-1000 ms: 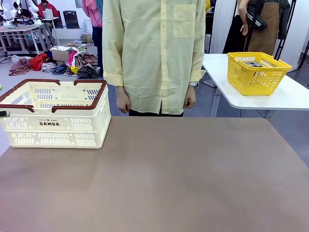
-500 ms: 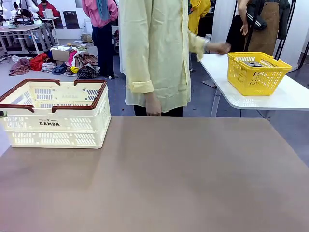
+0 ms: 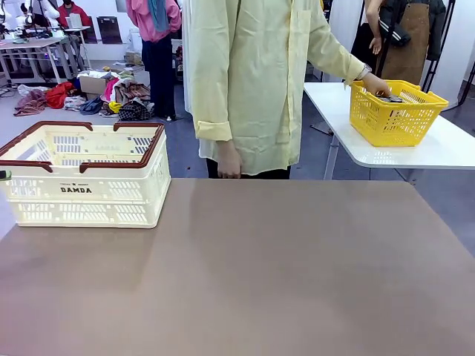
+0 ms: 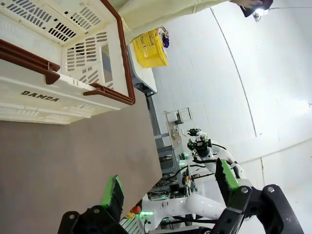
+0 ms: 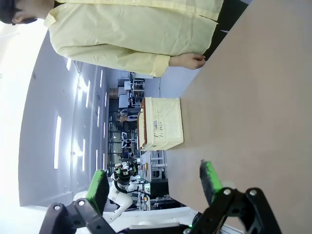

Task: Place the drinks into the Shopping basket.
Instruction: Pick up one drink and place it into the Shopping basket.

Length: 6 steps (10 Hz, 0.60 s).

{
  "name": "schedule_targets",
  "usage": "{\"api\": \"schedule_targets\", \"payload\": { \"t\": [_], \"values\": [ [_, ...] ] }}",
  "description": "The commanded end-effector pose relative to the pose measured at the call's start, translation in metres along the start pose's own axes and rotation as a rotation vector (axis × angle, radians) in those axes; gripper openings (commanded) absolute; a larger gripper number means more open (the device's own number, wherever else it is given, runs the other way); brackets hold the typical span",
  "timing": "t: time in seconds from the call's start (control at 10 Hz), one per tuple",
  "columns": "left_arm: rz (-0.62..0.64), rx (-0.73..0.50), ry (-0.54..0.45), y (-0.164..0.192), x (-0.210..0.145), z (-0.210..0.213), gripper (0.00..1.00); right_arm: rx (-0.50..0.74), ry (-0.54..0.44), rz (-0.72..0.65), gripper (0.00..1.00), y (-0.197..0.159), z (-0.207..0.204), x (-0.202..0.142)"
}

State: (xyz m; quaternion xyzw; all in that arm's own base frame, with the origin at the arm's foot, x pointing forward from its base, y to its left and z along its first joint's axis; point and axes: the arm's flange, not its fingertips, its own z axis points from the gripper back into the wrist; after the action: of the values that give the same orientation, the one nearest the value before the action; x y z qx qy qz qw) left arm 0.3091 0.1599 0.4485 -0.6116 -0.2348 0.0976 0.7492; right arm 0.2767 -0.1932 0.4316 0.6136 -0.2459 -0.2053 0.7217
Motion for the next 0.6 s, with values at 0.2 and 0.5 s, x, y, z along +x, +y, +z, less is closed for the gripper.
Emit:
{"api": "schedule_targets", "payload": {
  "t": [0.2,0.5],
  "values": [
    [0.004,-0.018,-0.007,-0.0025,0.0014,-0.0001,1.00,0.018,-0.009,0.017,1.00,0.0030,-0.0012,0.0038],
    [0.004,-0.018,-0.007,-0.0025,0.0014,-0.0001,1.00,0.018,-0.009,0.017,1.00,0.0030,-0.0012,0.0038]
  ]
}}
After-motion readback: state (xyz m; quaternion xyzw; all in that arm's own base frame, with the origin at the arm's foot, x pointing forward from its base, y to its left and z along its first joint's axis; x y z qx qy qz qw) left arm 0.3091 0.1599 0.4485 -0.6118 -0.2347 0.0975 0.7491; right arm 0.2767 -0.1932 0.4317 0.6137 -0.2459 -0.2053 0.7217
